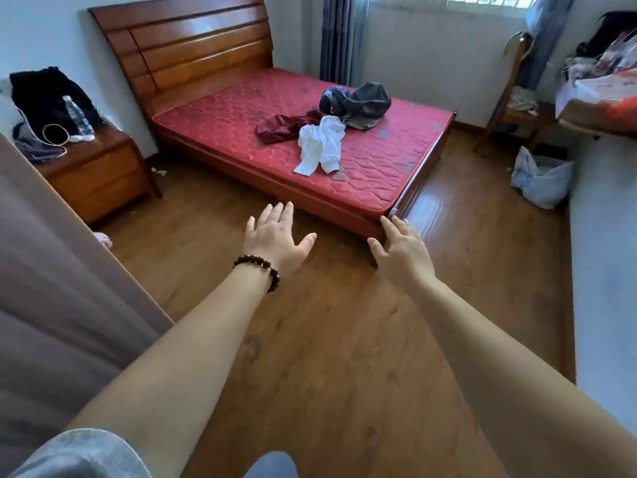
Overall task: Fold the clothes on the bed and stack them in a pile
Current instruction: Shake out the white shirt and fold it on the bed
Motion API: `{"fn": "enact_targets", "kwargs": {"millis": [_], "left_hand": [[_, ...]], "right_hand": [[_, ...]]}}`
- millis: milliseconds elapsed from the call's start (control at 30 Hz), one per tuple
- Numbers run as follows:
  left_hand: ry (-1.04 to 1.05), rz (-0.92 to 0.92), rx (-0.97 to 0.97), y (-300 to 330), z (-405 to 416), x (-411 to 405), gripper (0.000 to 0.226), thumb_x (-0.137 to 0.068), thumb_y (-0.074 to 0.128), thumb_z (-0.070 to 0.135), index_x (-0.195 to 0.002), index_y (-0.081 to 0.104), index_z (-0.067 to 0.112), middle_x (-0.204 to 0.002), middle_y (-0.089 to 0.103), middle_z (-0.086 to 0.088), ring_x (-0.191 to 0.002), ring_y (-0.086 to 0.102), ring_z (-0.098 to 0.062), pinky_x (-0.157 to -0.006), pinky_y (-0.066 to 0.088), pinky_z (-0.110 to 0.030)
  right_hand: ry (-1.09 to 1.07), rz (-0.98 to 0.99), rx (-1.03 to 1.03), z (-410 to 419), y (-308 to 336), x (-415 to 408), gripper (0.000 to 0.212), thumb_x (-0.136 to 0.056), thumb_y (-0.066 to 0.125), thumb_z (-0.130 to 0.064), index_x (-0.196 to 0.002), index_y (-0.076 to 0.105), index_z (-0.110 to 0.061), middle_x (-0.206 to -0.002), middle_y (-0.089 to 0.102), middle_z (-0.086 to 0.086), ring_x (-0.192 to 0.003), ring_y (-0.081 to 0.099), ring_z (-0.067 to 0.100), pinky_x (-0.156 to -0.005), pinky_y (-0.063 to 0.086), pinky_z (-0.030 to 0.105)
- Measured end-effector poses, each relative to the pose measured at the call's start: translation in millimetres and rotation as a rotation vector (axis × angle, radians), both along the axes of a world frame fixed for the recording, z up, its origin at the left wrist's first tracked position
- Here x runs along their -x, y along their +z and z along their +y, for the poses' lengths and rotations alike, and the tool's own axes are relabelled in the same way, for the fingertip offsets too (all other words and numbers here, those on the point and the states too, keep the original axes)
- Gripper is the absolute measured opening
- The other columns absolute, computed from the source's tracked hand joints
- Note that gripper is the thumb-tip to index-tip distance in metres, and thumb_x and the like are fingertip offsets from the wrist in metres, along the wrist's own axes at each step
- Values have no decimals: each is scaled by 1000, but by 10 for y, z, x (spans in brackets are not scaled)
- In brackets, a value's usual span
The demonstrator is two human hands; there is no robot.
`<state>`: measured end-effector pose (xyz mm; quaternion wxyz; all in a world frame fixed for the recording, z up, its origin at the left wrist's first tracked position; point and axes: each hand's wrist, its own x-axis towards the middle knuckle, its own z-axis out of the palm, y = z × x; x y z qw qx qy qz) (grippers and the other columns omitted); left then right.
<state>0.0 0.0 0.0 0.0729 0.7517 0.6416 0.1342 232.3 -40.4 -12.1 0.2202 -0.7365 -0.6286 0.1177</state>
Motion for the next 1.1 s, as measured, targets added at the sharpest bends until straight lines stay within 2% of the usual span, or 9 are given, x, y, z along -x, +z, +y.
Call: {"fn": "enact_targets", "kwargs": {"millis": [200, 400, 600, 833, 1100], "left_hand": [[27, 25, 26, -207, 293, -123, 80, -89, 36, 63, -152, 15, 19, -160, 17, -1, -148, 6, -15, -119, 6, -44], [51, 37, 61, -422, 1006, -138, 79, -89, 35, 63, -152, 15, 19, -160, 18, -1, -148, 8, -16, -120, 7, -44], [59, 62, 68, -556, 2343, -67, 79, -90, 34, 63, -152, 15, 18, -159, 20, -2, -148, 10, -17, -120, 10, -45], [62, 38, 117, -436, 4092, 54, 78, -91, 34, 61, -152, 15, 17, -159, 20, -3, -147, 12, -19, -120, 11, -46], [50, 49, 136, -450, 5462, 102, 77, -91, 35, 60, -152, 16, 17, -159, 21, -4, -147, 13, -20, -119, 13, -48]], "right_hand": [[42, -13, 41, 388, -223, -85, 60, -97, 42, -48, -150, 28, -25, -158, 23, 0, -147, 11, 17, -121, 12, 39], [72, -13, 75, 1188, -427, -107, 59, -97, 41, -48, -150, 28, -25, -158, 23, 0, -147, 12, 18, -121, 12, 39], [65, -29, 104, 2507, -534, -115, 60, -98, 42, -48, -150, 28, -24, -158, 25, 1, -147, 13, 19, -121, 14, 41], [51, 11, 137, 4236, -354, 17, 57, -98, 43, -46, -149, 29, -26, -158, 25, 0, -147, 14, 19, -120, 16, 43], [13, 72, 151, 5596, -417, 46, 56, -98, 44, -44, -148, 32, -24, -157, 25, -1, -147, 15, 18, -119, 18, 42]]}}
